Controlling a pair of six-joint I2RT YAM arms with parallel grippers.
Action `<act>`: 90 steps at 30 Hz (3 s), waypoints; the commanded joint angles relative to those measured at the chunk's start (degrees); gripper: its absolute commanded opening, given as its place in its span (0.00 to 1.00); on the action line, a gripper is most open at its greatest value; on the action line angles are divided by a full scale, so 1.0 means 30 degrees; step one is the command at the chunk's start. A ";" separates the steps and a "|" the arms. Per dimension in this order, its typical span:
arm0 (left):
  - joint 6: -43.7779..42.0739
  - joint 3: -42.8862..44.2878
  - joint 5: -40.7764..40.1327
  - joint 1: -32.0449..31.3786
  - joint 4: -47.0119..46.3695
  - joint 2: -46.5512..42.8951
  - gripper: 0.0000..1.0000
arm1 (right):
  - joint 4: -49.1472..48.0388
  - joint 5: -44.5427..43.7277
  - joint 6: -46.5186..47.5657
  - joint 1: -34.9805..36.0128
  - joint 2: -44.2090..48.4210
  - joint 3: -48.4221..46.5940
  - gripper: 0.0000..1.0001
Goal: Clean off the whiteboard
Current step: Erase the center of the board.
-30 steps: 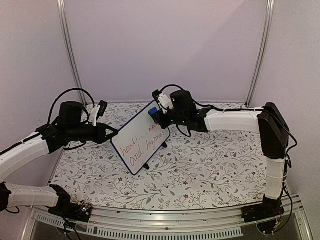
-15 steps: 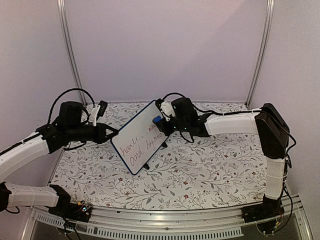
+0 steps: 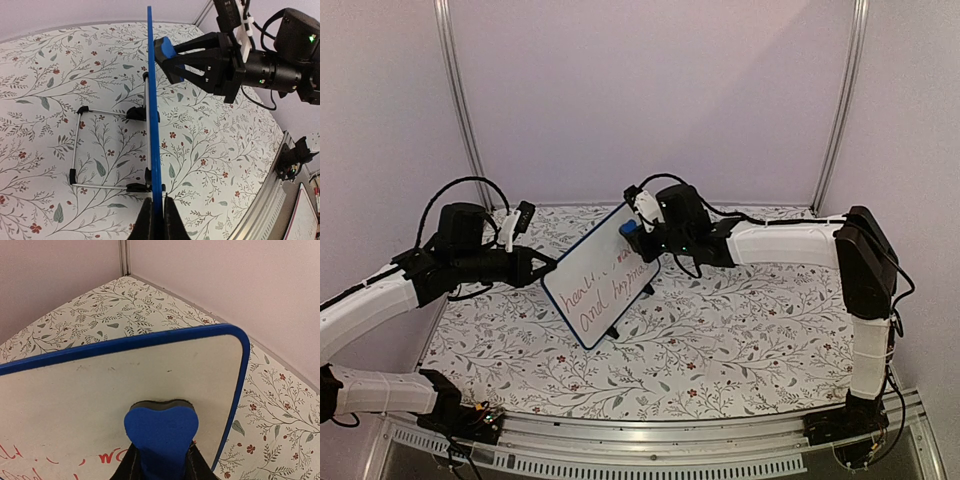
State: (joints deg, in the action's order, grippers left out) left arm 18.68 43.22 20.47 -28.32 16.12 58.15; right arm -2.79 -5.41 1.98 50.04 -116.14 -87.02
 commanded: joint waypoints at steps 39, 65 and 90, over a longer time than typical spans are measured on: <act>-0.0772 -0.0038 0.1967 -0.0276 -0.0273 0.0030 0.00 | -0.2176 0.1957 0.1050 0.2555 0.0006 0.0433 0.15; -0.0751 -0.0023 0.1871 -0.0261 -0.0244 -0.0033 0.00 | -0.2235 0.1920 0.1283 0.4735 0.1185 0.1041 0.16; -0.0697 -0.0081 0.1729 -0.0149 -0.0467 -0.0596 0.10 | -0.2177 0.0807 0.0985 0.4736 0.3312 0.3061 0.16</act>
State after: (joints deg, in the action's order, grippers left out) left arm 17.28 43.22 24.25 -28.27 15.92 57.74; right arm -9.02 -2.46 5.39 63.86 -108.77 -78.91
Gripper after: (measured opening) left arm 0.100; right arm 0.226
